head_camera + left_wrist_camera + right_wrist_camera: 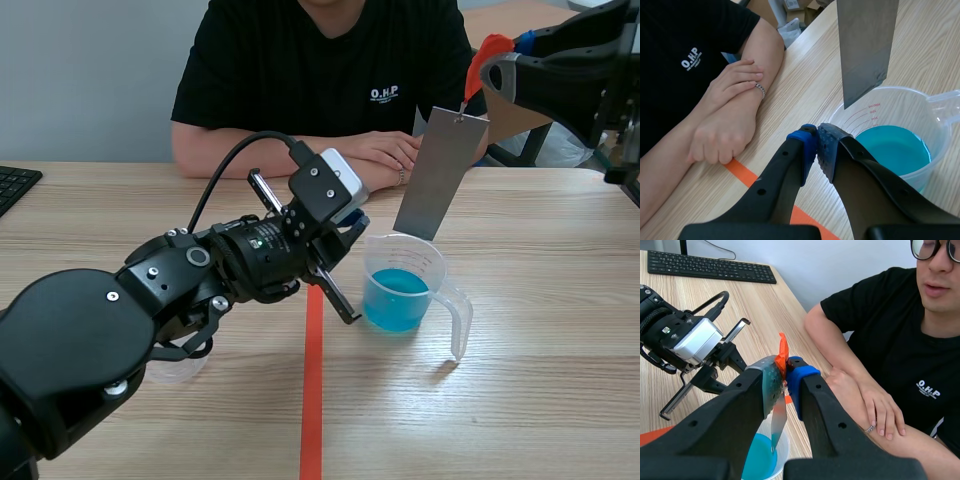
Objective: Do the redox reaction experiment.
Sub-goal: 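Raise the plate and point at it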
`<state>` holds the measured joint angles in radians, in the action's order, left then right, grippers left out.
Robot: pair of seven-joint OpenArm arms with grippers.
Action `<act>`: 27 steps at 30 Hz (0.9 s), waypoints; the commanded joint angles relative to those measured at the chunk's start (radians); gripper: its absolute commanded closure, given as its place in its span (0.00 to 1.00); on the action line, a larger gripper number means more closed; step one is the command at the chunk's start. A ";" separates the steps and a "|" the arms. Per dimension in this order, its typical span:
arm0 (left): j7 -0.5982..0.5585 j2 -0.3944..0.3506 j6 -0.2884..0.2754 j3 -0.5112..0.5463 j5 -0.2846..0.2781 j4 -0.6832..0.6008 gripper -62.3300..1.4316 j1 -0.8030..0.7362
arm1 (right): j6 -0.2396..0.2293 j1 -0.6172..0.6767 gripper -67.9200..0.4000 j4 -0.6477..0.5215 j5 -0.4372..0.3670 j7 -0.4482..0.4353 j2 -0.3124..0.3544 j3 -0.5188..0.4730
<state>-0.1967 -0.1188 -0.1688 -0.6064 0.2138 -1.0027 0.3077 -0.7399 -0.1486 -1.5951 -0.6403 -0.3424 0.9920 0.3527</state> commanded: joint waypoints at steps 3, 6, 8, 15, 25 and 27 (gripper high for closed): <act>-0.011 0.018 0.002 0.005 0.001 -0.011 0.91 0.014 | -0.006 -0.012 0.97 -0.014 -0.019 -0.019 0.016 -0.019; -0.011 0.025 0.002 0.005 0.013 -0.011 0.91 0.015 | -0.006 -0.012 0.97 -0.014 -0.019 -0.019 0.016 -0.019; -0.011 0.032 0.002 0.005 0.016 -0.011 0.91 0.015 | -0.006 -0.012 0.97 -0.014 -0.019 -0.019 0.016 -0.019; 0.001 0.041 0.002 0.003 0.019 -0.011 0.91 0.025 | -0.006 -0.012 0.97 -0.014 -0.019 -0.019 0.016 -0.019; 0.006 0.041 0.002 0.002 0.019 -0.011 0.91 0.025 | -0.006 -0.012 0.97 -0.014 -0.019 -0.019 0.016 -0.019; 0.006 0.041 0.002 0.000 0.019 -0.011 0.91 0.025 | -0.006 -0.012 0.97 -0.014 -0.019 -0.019 0.016 -0.019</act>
<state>-0.1822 -0.0860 -0.1684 -0.6064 0.2363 -1.0027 0.3157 -0.7399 -0.1486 -1.5951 -0.6403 -0.3424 0.9920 0.3527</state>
